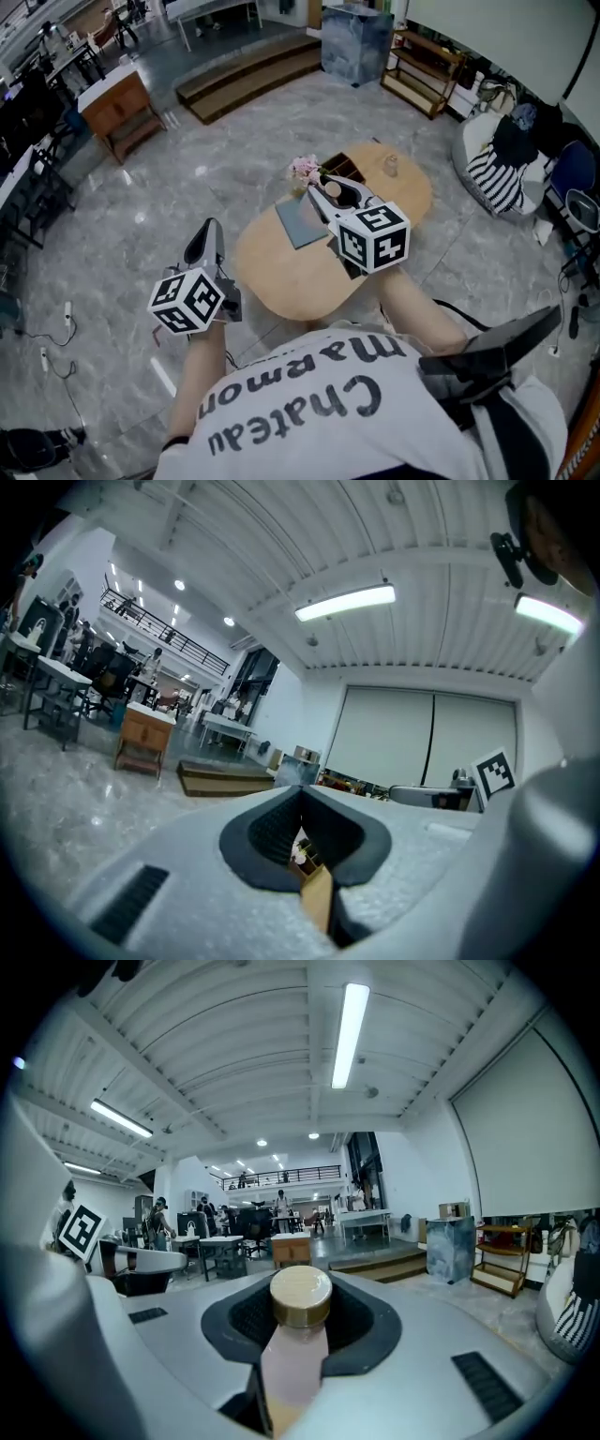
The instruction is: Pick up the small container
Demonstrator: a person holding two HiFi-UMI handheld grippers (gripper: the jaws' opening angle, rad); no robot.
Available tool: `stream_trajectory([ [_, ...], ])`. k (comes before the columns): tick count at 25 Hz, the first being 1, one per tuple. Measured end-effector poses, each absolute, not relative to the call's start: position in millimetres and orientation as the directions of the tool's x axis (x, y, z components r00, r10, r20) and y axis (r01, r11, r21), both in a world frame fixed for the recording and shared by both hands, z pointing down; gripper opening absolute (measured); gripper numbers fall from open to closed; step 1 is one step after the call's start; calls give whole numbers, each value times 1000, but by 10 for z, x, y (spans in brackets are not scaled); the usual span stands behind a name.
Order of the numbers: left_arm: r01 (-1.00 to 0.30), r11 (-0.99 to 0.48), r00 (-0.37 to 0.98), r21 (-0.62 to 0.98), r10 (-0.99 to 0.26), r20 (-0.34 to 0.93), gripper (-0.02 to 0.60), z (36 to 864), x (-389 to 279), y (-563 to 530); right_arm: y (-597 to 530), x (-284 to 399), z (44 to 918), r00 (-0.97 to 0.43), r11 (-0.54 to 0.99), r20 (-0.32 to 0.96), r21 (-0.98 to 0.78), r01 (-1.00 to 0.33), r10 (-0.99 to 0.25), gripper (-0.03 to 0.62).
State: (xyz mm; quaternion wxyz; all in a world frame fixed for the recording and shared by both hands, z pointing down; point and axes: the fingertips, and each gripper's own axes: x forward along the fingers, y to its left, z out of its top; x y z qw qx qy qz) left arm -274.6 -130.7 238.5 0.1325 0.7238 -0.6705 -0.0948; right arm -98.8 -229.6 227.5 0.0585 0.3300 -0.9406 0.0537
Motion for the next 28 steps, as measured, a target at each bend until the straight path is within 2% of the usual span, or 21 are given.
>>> stream_trajectory([
  [4, -944, -144, 140, 297, -990, -34, 14, 1951, -2746, -1232, -2170, -1014, 1813, -789, 787, 85, -63, -613, -608, 107],
  [7, -936, -171, 166, 309, -985, -41, 14, 1862, -2664, -1126, -2020, -954, 1613, -802, 798, 61, -78, -597, -594, 107],
  [15, -961, -151, 143, 230, -988, -48, 14, 1788, -2426, -902, -1674, -755, 1217, -842, 844, -69, -80, -530, -535, 109],
  [21, -978, -71, 57, 196, -995, -76, 14, 1627, -2199, -747, -1665, -489, 1225, -861, 862, -44, -59, -503, -506, 109],
  [28, -975, -33, 7, 222, -993, -117, 14, 1640, -1509, -616, -1587, 218, 1291, -876, 877, -31, -14, -481, -481, 109],
])
